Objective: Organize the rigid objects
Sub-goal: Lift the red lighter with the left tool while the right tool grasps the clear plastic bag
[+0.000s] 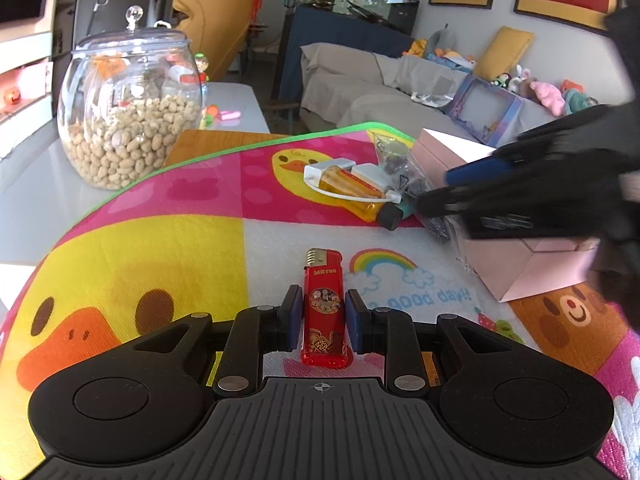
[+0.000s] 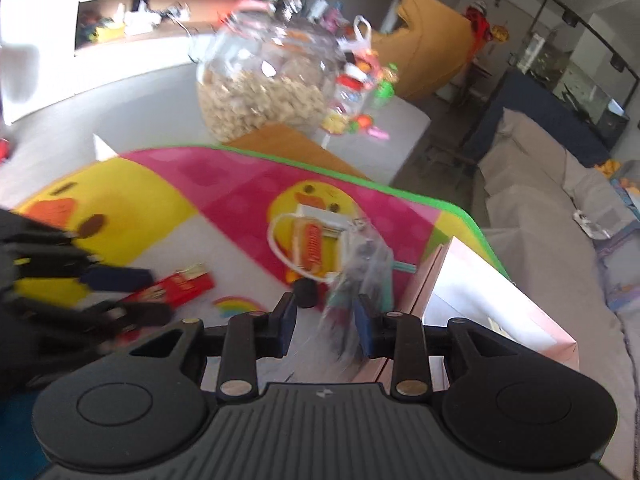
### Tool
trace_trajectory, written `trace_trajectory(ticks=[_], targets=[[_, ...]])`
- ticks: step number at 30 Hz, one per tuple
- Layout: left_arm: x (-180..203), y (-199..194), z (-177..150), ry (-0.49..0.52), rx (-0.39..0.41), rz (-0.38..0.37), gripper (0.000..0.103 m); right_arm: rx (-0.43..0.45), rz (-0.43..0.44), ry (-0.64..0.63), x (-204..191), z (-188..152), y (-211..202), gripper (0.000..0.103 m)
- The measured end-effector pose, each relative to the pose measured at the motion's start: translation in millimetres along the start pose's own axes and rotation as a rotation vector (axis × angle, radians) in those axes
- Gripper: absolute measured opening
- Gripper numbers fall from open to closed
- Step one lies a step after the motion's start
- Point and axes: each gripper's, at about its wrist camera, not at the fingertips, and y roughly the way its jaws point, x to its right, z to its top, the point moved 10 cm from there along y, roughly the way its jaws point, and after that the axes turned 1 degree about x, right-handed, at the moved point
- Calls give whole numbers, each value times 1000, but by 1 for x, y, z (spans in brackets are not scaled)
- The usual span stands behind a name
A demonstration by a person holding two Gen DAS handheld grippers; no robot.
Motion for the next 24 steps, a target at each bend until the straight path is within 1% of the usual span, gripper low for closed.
trace_trajectory(ticks=[1, 2, 3, 4, 6, 13, 15, 17, 20, 22, 24], targets=[[-1, 0, 0, -8, 0, -5, 27, -26, -3, 10, 2, 1, 9, 31], [-2, 0, 0, -14, 1, -9, 27, -41, 1, 16, 1, 1, 14, 27], [-2, 0, 0, -20, 1, -13, 27, -45, 7, 18, 0, 0, 15, 14], [-2, -1, 0, -24, 2, -15, 27, -44, 23, 27, -2, -2, 14, 11], [-2, 0, 0, -28, 2, -18, 27, -40, 103, 65, -8, -9, 3, 1], [0, -1, 0, -16, 2, -8, 27, -43, 378, 140, -38, -40, -65, 0], [0, -1, 0, -14, 1, -6, 27, -40, 432, 148, -43, -47, -80, 0], [1, 0, 0, -9, 1, -2, 27, -16, 431, 134, -45, -54, -92, 0], [1, 0, 0, 3, -1, 6, 27, 53, 353, 100, -34, -56, -97, 1], [2, 0, 0, 10, -1, 12, 27, 73, 300, 114, -21, -53, -92, 8], [3, 0, 0, 20, -2, 20, 27, 71, 298, 140, -11, -47, -86, 25]])
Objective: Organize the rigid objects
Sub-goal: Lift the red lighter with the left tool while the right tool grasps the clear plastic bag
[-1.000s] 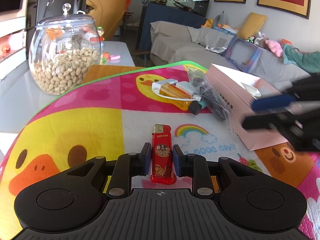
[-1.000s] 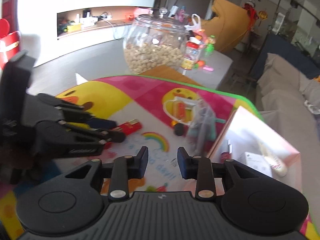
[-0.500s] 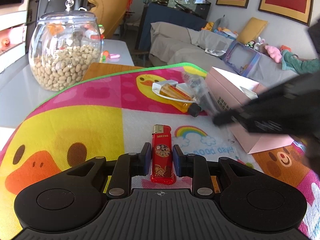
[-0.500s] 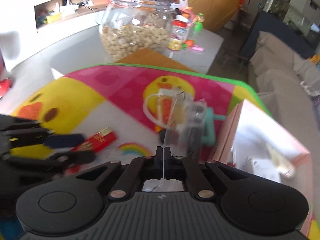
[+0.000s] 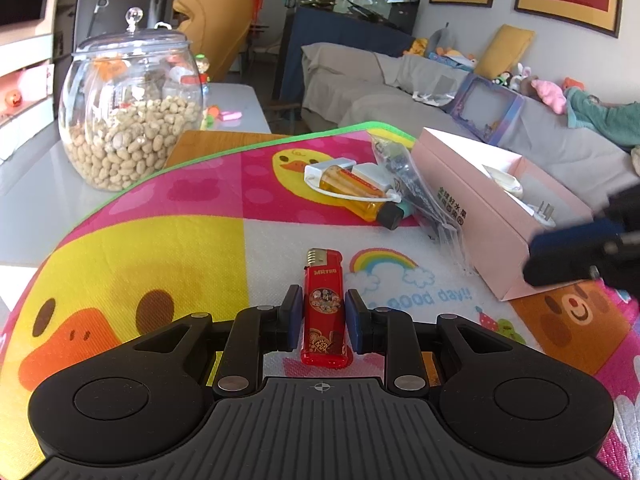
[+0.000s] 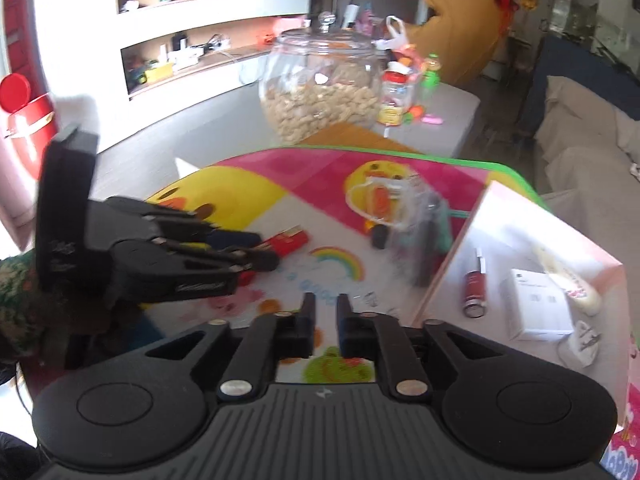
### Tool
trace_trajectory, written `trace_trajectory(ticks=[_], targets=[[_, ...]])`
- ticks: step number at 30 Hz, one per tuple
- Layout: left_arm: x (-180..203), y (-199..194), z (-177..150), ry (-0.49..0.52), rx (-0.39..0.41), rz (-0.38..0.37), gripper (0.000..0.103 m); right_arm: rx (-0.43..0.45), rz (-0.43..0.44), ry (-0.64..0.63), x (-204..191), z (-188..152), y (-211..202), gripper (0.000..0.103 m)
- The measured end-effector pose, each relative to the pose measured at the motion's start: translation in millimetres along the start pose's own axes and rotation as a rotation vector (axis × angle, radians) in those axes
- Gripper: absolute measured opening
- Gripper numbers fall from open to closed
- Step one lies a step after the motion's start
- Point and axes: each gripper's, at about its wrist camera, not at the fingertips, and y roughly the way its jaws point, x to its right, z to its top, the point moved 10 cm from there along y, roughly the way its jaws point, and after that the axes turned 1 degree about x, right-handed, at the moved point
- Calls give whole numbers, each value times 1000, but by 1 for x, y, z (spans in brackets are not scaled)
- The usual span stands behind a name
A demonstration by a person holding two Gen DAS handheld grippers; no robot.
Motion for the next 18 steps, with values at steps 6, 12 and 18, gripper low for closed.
trace_trajectory(ticks=[6, 12, 18], targets=[[5, 2, 0, 55, -12, 39, 27, -56, -74, 22, 31, 41, 45, 37], [3, 0, 0, 35, -12, 19, 27, -125, -167, 121, 73, 76, 113, 37], [-3, -3, -1, -28, -10, -27, 27, -198, -96, 289, 83, 76, 141, 43]])
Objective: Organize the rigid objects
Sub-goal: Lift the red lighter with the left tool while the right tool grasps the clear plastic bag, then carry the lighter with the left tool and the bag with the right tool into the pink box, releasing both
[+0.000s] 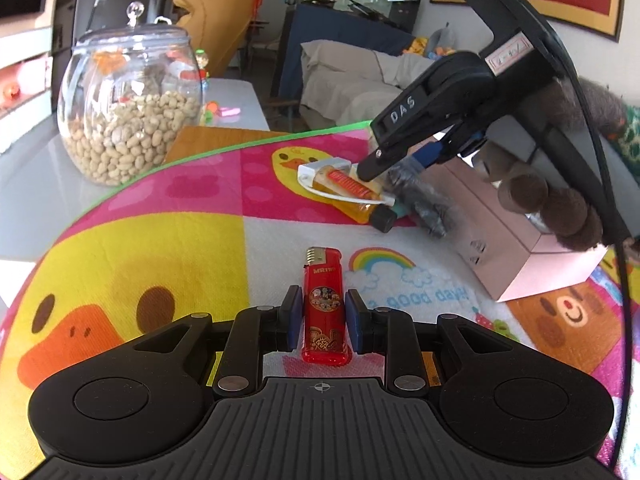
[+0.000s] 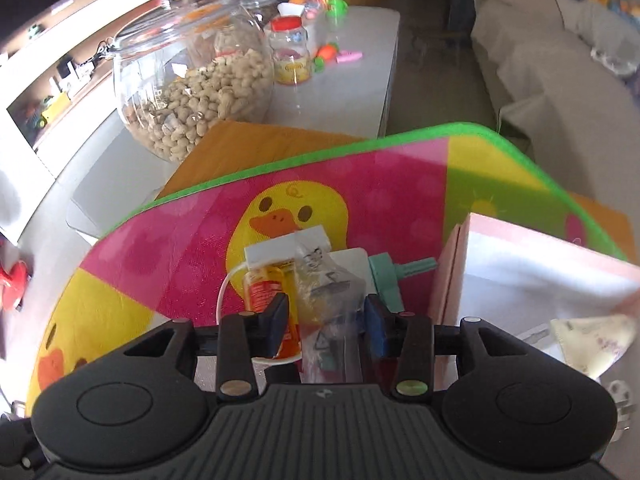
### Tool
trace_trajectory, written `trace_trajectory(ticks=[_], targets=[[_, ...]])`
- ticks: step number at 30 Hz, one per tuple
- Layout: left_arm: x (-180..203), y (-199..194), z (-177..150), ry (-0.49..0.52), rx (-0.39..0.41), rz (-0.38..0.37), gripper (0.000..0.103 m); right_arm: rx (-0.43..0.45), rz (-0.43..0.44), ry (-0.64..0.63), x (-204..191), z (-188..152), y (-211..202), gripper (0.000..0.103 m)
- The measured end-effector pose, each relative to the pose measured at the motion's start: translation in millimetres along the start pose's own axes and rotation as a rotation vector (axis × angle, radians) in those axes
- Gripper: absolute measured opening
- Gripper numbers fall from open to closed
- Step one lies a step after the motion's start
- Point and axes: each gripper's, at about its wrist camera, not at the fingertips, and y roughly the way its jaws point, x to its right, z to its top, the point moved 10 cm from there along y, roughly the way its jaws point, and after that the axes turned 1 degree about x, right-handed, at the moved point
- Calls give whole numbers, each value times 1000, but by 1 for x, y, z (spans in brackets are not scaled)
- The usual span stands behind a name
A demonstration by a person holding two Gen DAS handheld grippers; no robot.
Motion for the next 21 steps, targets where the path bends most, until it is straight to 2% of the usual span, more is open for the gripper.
trace_trajectory(ticks=[2, 3, 5, 8, 11, 15, 18, 21], targets=[[-1, -2, 0, -13, -1, -12, 27, 1, -4, -54, -8, -9, -3, 41], [-2, -3, 0, -19, -1, -16, 27, -9, 22, -72, -13, -15, -7, 34], [-3, -3, 0, -31, -1, -22, 27, -49, 110, -58, -24, -31, -14, 31], [-2, -4, -1, -29, -1, -19, 27, -80, 169, -86, -40, -60, -26, 20], [0, -5, -1, -13, -8, -8, 27, -87, 213, -111, -51, -89, -41, 21], [6, -10, -6, 31, -28, -5, 26, -122, 291, -74, -50, -128, -57, 20], [14, -17, -13, 78, -50, -22, 26, -83, 281, -61, -37, -149, -76, 20], [24, -23, -20, 124, -73, -30, 27, -15, 224, -61, -18, -166, -92, 21]])
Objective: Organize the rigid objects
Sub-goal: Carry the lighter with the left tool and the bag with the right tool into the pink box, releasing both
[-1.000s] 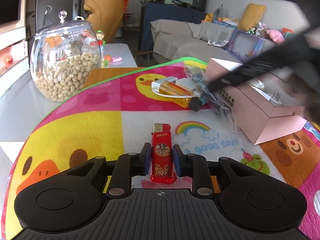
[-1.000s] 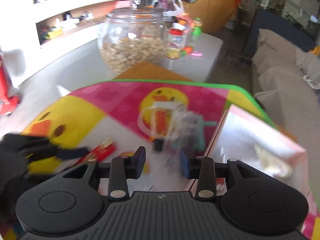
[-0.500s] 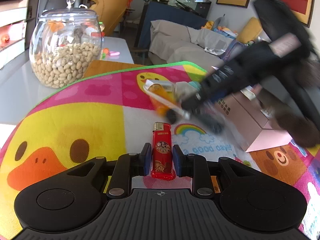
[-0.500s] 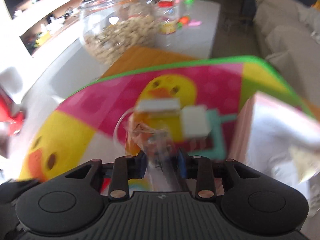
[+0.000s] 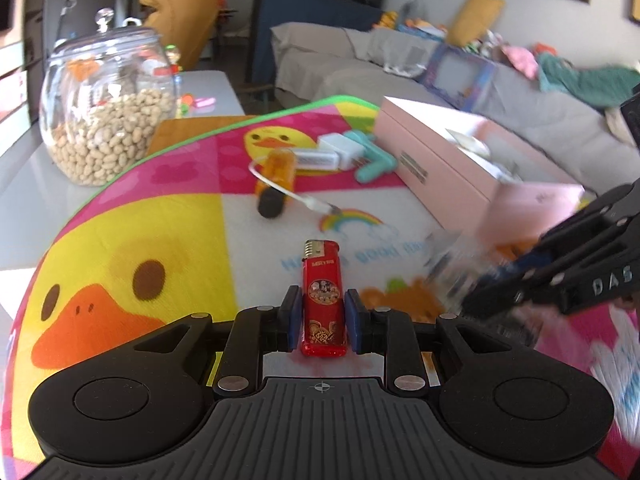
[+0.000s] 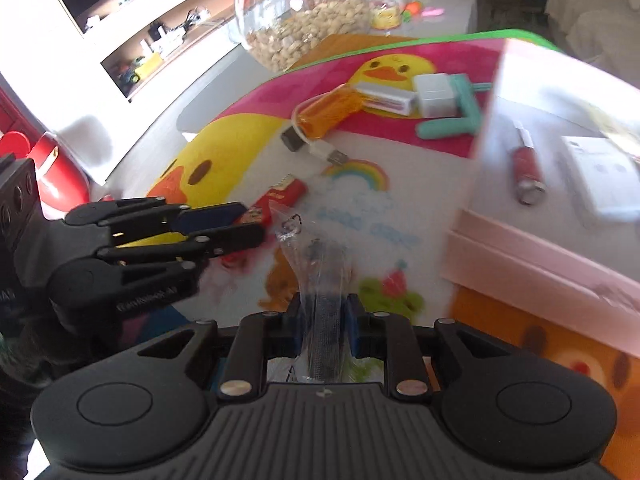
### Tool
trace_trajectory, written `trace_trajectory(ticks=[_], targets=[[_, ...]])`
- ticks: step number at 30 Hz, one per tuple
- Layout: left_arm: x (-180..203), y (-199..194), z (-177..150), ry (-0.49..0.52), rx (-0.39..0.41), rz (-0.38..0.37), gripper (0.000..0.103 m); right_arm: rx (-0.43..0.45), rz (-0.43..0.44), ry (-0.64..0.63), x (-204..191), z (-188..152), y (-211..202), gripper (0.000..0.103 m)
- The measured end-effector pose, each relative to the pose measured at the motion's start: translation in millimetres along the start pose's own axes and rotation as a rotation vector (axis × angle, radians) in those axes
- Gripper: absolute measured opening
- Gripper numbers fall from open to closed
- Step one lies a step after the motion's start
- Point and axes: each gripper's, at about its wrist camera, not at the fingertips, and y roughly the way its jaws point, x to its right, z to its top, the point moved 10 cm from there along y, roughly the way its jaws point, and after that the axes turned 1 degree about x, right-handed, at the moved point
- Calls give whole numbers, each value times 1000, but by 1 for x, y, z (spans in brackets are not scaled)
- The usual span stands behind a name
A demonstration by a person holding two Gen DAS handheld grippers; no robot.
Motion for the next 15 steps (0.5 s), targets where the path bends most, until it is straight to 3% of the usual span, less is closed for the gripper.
trace_trajectory(ticks=[2, 5, 7, 10, 15], targets=[[7, -2, -2, 28, -16, 4, 27, 41, -68, -24, 12, -8, -9, 25], [16, 0, -2, 60, -46, 17, 31, 100, -203, -105, 26, -15, -22, 44], [19, 4, 1, 62, -60, 34, 32, 121, -255, -134, 32, -19, -26, 48], [20, 14, 8, 41, -76, 66, 32, 123, -235, -97, 41, -26, -28, 49], [24, 25, 16, 31, -115, 122, 32, 171, -218, -37, 49, -37, -26, 59]])
